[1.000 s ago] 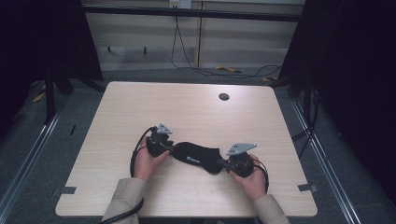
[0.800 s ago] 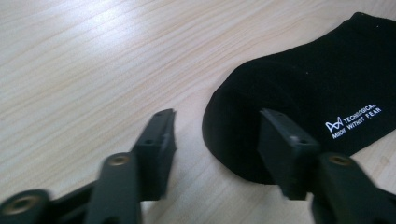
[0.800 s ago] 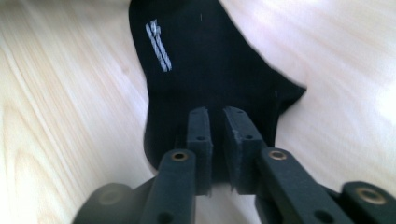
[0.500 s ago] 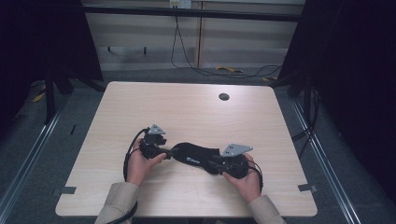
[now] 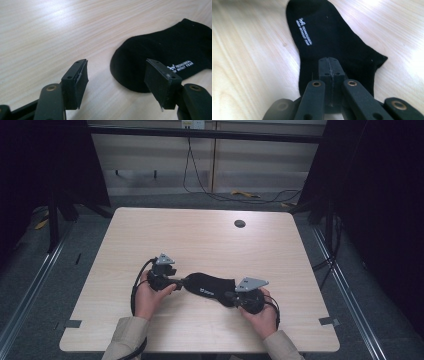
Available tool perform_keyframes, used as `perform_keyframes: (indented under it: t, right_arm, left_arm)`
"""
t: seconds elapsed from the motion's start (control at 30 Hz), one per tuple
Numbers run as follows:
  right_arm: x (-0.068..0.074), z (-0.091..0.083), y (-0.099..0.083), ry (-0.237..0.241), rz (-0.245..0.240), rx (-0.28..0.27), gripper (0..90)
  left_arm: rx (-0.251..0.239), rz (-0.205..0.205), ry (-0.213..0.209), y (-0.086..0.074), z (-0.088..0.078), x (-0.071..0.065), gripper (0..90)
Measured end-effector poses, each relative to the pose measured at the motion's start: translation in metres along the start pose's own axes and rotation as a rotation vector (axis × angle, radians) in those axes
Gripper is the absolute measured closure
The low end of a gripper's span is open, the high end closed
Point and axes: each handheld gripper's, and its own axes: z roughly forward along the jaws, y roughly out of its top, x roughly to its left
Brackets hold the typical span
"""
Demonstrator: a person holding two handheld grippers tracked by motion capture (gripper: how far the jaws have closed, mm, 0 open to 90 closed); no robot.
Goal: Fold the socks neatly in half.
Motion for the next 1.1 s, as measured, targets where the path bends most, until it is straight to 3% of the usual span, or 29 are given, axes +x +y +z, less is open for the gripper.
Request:
perform_keyframes:
  t: [0.37, 0.53, 0.6, 0.7, 0.8, 0.87, 0.97, 1.1]
  right_arm:
    - [-0.001, 0.002, -0.002, -0.011, -0.010, 0.024, 90.0]
    - [-0.001, 0.001, -0.002, -0.014, -0.014, 0.025, 90.0]
    - [-0.001, 0.001, -0.003, -0.014, -0.015, 0.023, 90.0]
    - [-0.001, 0.000, -0.003, -0.009, 0.001, 0.020, 89.1]
    - [-0.004, -0.004, -0.003, -0.008, 0.013, 0.002, 89.4]
    - [-0.007, -0.007, -0.003, -0.015, 0.020, 0.000, 90.0]
    - [-0.010, -0.009, -0.006, -0.016, 0.026, 0.009, 90.0]
    - [-0.011, -0.013, -0.006, -0.017, 0.023, 0.006, 90.0]
  left_arm:
    - [0.042, 0.056, 0.033, 0.002, 0.027, -0.007, 48.5]
    - [0.050, 0.074, 0.024, 0.003, 0.027, -0.010, 56.1]
    - [0.065, 0.078, 0.005, 0.004, 0.028, -0.010, 64.7]
    - [0.082, 0.044, -0.029, 0.006, 0.029, -0.013, 76.2]
    - [0.090, 0.014, -0.036, 0.007, 0.029, -0.014, 82.5]
    - [0.101, -0.016, -0.034, 0.009, 0.029, -0.015, 83.7]
    - [0.114, -0.021, -0.039, 0.012, 0.027, -0.014, 84.5]
    - [0.091, -0.035, -0.065, 0.016, 0.019, -0.012, 84.6]
